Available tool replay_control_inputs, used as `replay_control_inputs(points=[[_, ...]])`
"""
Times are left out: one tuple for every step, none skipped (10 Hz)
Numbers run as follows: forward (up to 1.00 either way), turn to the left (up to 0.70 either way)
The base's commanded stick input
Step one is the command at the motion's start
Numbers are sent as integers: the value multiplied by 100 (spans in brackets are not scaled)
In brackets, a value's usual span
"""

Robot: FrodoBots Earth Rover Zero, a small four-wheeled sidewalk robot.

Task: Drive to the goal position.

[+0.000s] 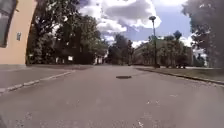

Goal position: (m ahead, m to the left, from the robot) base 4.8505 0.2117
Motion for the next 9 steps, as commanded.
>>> replay_control_inputs(points=[[85,1],[85,1],[85,1],[85,1],[85,1],[85,1],[85,1],[85,1],[85,1]])
